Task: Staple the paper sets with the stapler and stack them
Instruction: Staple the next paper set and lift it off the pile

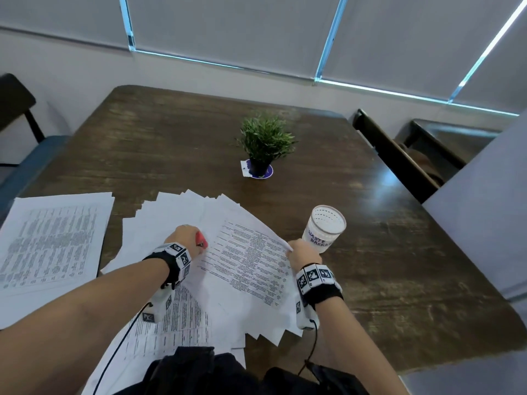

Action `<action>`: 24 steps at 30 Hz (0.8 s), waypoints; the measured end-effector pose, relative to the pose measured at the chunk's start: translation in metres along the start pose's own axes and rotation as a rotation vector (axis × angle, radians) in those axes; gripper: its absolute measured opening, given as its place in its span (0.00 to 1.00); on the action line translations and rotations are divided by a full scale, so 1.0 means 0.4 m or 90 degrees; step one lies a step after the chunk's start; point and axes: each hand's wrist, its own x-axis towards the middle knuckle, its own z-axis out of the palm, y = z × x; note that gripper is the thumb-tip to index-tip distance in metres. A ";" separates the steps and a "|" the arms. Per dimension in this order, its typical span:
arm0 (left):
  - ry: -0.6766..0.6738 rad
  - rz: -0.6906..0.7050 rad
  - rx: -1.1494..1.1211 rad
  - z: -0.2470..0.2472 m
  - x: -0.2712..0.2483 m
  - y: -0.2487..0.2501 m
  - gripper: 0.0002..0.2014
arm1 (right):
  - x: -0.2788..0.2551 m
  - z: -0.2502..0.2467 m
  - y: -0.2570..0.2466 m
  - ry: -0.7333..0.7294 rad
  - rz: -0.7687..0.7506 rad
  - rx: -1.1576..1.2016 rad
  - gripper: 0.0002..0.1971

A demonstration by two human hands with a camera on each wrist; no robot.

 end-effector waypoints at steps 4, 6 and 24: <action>0.006 -0.058 0.025 -0.022 -0.014 -0.039 0.11 | -0.017 -0.030 -0.014 0.071 -0.071 -0.024 0.28; 0.007 -0.063 0.027 -0.033 -0.021 -0.055 0.11 | -0.024 -0.046 -0.019 0.108 -0.098 -0.029 0.28; 0.141 0.049 -0.378 -0.060 -0.040 0.070 0.29 | -0.031 -0.101 -0.012 0.344 -0.062 0.529 0.14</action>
